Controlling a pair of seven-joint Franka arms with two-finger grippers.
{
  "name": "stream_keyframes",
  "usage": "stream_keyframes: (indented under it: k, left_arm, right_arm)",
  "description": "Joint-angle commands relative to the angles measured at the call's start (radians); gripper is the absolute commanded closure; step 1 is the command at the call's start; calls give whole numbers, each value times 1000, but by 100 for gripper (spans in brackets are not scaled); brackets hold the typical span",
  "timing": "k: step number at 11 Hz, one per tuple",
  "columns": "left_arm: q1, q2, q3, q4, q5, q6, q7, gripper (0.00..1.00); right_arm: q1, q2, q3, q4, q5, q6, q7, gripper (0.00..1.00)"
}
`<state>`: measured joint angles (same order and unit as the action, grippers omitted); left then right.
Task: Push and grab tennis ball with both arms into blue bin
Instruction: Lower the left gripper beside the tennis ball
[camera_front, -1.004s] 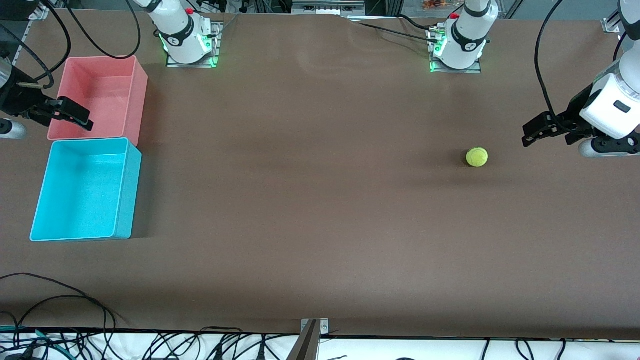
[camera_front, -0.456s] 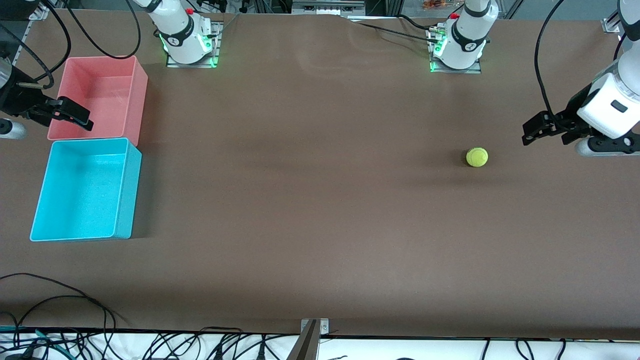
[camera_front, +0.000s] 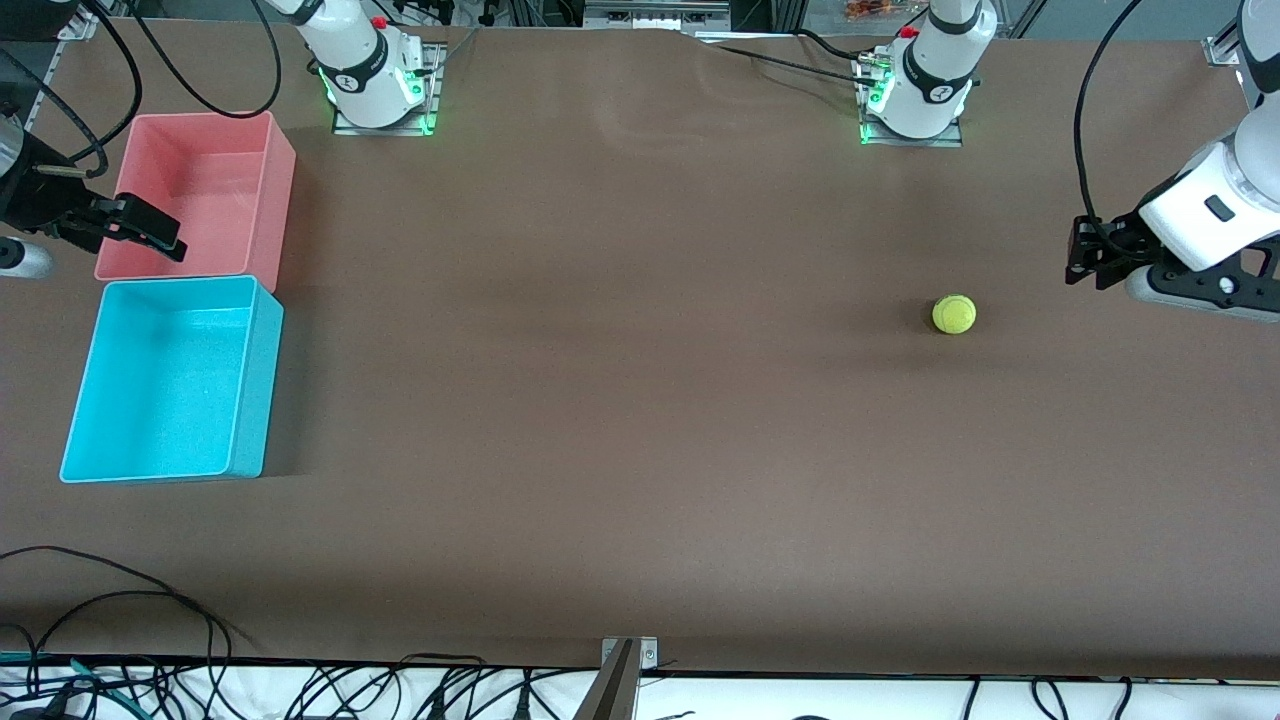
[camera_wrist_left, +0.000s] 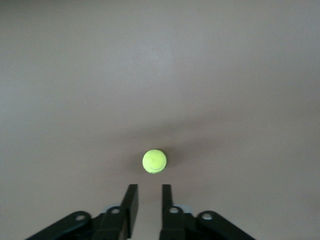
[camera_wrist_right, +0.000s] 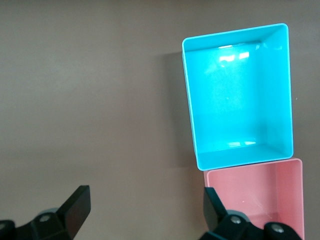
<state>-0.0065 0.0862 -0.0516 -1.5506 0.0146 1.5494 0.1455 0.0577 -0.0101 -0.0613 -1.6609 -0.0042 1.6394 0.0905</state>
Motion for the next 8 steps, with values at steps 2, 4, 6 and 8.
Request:
stream_keyframes:
  k: [2,4,6,8]
  left_arm:
    - [39,3,-7,-34,70,11,408,100]
    - [40,-20,-13,-95,128,52,518,100]
    - [74,-42,-13,-191,119,162,705,100]
    - [123,-48,-14,-262,73,224,885,100]
  right_arm:
    - [-2,-2,-2,15,12,-9,-6,0]
    - [-2,-4,-3,16,10,-7,-9,0]
    - [-2,-5,-5,24,10,-12,-20,0]
    - [-2,-2,-2,30,12,-15,-6,0]
